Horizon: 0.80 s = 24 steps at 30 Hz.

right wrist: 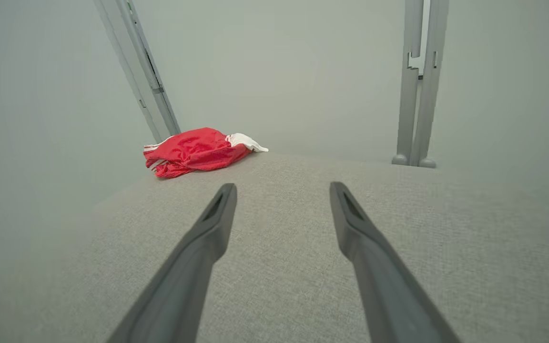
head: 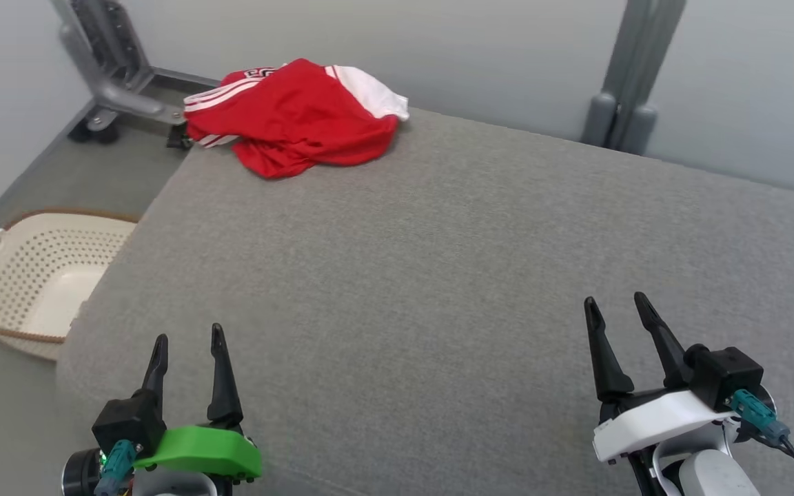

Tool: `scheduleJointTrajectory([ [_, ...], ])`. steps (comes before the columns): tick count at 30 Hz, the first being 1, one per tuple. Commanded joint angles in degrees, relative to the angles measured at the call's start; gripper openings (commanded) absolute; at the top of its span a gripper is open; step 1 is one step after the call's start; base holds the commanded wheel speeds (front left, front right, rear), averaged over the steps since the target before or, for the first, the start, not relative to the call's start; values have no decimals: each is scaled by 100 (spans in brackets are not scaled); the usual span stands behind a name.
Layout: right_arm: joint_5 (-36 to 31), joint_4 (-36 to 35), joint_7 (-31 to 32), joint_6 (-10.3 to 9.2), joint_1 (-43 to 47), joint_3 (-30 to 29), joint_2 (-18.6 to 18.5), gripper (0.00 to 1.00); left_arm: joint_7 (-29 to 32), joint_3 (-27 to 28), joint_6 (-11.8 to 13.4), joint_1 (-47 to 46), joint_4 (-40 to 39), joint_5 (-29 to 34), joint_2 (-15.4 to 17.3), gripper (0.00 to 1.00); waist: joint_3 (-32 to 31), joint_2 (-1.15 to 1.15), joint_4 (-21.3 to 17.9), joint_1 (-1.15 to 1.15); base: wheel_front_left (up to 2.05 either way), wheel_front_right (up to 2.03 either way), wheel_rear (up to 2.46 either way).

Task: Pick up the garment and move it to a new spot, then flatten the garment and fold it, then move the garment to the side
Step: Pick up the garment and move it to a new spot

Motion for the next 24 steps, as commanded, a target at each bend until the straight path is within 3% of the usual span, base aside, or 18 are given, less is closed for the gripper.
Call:
scheduleJointTrajectory([
  [1, 18, -27, 16, -5, 36, 11, -15, 100, -3, 29, 34, 46, -23, 10, 16, 100, -37, 0, 503, 0, 0, 0, 0],
  [16, -51, -192, 111, -5, -47, 86, -16, 100, -3, 42, 96, 124, -191, -77, 15, 100, 118, 0, 673, 0, 0, 0, 0],
  [24, -314, -638, 326, -6, -302, 25, -20, 100, -3, 297, -14, -401, -288, -28, 66, 100, 821, 0, 470, 0, 0, 0, 0],
])
